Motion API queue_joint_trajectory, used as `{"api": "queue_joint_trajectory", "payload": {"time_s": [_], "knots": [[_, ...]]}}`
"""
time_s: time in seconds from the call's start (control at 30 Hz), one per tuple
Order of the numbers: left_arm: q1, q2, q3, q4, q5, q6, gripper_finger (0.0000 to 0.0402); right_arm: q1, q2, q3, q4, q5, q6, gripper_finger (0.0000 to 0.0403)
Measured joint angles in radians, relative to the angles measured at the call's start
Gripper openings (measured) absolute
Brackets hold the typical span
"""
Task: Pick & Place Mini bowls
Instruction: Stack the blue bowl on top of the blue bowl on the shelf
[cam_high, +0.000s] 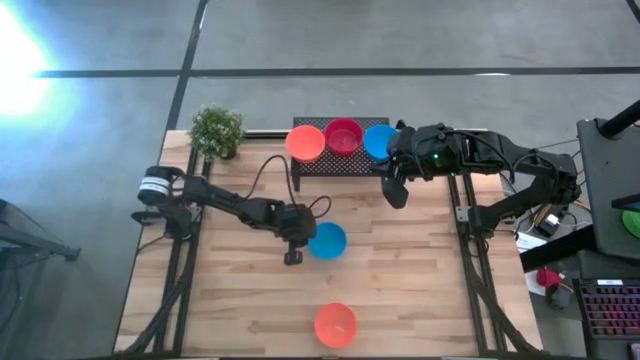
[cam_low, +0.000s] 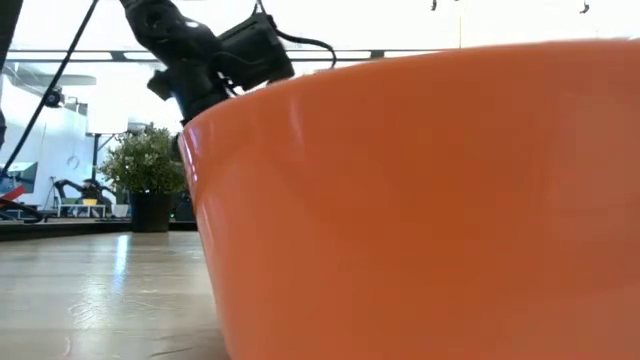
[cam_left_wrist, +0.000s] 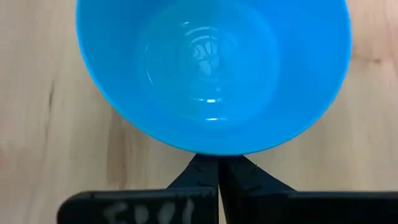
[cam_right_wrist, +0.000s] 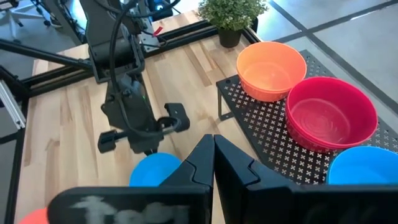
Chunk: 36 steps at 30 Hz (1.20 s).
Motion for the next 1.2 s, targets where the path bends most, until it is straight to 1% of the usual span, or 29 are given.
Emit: {"api": "queue_joint_trajectory", "payload": {"time_s": [0.23,0.47,0.67,0.73,0.83,0.9,1.03,1.2], "knots": [[0.013,0.098,0.101,0.000,0.034,0.070,0.0000,0.000,0.000,0.000,-0.005,0.000,0.004,0.0008],[0.038,0.176,0.202,0.009,0.039,0.132,0.0000,0.000,0.000,0.000,-0.009,0.000,0.004,0.0008],[0.061,0.248,0.306,0.008,0.039,0.144,0.0000,0.000,-0.002,0.000,-0.040,0.000,0.004,0.0008],[0.068,0.254,0.333,-0.012,0.039,0.140,0.0000,0.000,-0.006,0.000,-0.050,0.000,0.013,0.0008],[0.074,0.234,0.360,-0.083,0.023,0.139,0.0000,0.000,-0.017,0.000,-0.090,0.000,0.029,0.0008],[0.076,0.198,0.366,-0.140,-0.003,0.144,0.0000,0.000,-0.025,0.000,-0.118,0.000,0.033,0.0008],[0.075,0.100,0.356,-0.202,-0.044,0.145,0.0000,0.000,-0.043,0.001,-0.181,-0.002,0.080,0.0008],[0.075,-0.039,0.333,-0.258,-0.090,0.133,0.0000,0.001,-0.045,-0.006,-0.342,-0.012,0.154,0.0008]]}}
